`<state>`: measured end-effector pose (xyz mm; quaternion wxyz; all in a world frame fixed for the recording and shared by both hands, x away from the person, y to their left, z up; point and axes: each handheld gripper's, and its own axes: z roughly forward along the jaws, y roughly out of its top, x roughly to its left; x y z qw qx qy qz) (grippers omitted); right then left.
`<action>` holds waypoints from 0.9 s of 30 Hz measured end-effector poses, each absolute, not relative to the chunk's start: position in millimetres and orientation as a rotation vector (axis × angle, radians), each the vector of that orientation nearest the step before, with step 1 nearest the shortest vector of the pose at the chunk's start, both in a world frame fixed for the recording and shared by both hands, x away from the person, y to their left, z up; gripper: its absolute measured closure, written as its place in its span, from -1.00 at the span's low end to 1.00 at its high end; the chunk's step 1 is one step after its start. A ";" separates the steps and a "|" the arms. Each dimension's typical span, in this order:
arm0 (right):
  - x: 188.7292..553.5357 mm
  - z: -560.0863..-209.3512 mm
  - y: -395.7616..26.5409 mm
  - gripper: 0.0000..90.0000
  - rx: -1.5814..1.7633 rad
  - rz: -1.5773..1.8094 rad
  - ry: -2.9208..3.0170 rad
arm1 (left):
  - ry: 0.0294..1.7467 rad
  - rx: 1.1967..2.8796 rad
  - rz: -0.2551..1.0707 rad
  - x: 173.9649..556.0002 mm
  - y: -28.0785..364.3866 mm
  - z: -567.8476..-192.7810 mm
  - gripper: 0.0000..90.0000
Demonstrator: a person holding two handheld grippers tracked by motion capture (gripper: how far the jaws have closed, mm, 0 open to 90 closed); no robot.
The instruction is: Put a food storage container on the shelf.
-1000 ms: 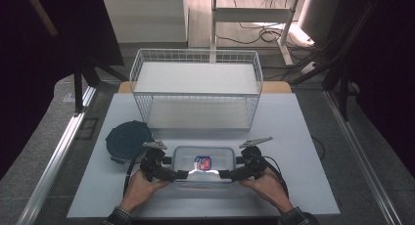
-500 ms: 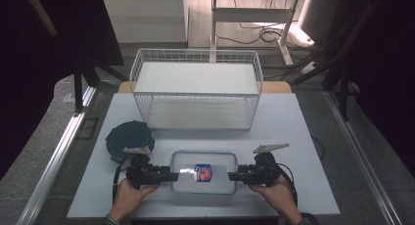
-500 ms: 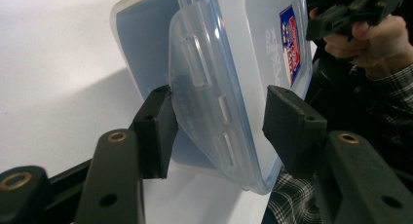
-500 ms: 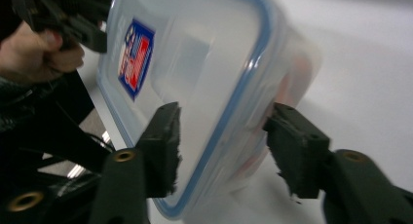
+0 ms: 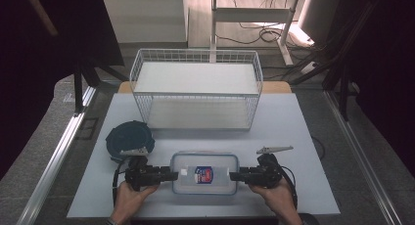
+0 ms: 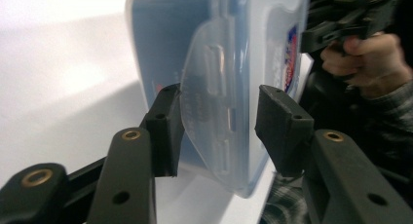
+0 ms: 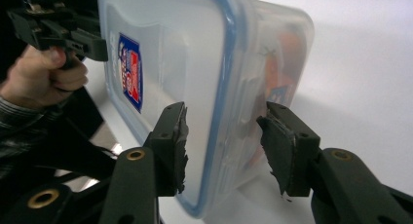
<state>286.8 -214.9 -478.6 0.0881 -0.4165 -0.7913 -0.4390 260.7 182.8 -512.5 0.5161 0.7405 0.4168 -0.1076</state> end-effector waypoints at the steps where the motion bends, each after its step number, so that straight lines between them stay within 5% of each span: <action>1: 284.9 -476.7 -213.3 0.17 -1.230 -1.335 -2.402 | 1.012 1.766 -0.257 261.8 182.4 -513.4 0.19; 27: 301.8 -433.5 -203.9 0.18 -1.170 -1.474 -2.452 | 0.988 1.682 -0.170 280.5 194.4 -468.9 0.17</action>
